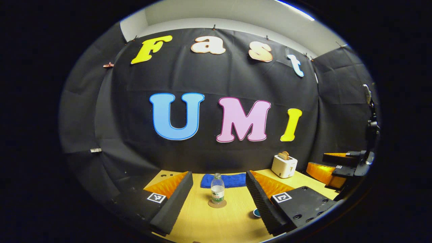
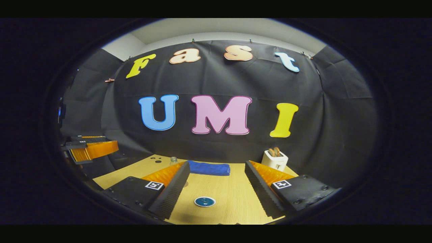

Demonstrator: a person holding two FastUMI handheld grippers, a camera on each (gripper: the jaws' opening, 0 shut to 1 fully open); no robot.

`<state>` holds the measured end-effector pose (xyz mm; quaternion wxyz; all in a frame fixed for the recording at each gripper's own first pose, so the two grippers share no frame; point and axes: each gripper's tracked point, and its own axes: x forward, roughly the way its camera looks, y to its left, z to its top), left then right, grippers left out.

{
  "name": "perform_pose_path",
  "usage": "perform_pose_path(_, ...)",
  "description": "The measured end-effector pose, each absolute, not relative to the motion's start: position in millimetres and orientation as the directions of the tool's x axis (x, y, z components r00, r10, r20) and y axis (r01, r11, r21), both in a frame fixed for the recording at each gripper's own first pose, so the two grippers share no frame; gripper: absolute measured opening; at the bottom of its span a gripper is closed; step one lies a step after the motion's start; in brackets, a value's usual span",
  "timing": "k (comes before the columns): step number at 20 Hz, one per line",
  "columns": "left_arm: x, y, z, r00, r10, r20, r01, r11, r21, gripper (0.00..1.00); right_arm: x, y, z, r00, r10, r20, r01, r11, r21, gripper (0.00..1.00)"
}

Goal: Open the teacup lid with one hand, grasp the water bottle and pour water into the teacup with the other hand; after pouring, place the water bottle on the coaster and then close the teacup lid.

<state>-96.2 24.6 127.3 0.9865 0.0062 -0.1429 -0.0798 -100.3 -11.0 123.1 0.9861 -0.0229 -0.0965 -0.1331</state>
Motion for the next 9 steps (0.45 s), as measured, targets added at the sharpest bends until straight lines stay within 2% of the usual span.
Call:
perform_pose_path(4,-104,22,123,0.94,-0.196,0.279,0.185,0.981,0.067,0.99,-107,9,125,0.944,-0.264,0.198,0.274,0.962,-0.022,1.0)
perform_pose_path(6,-105,18,119,0.936,-0.22,0.275,0.206,0.975,0.077,0.98,-109,10,125,0.939,-0.277,0.203,0.288,0.957,-0.025,0.96)
perform_pose_path(9,-100,11,107,0.938,-0.228,0.261,0.212,0.973,0.088,0.98,-109,13,119,0.942,-0.285,0.176,0.29,0.957,-0.005,0.98)
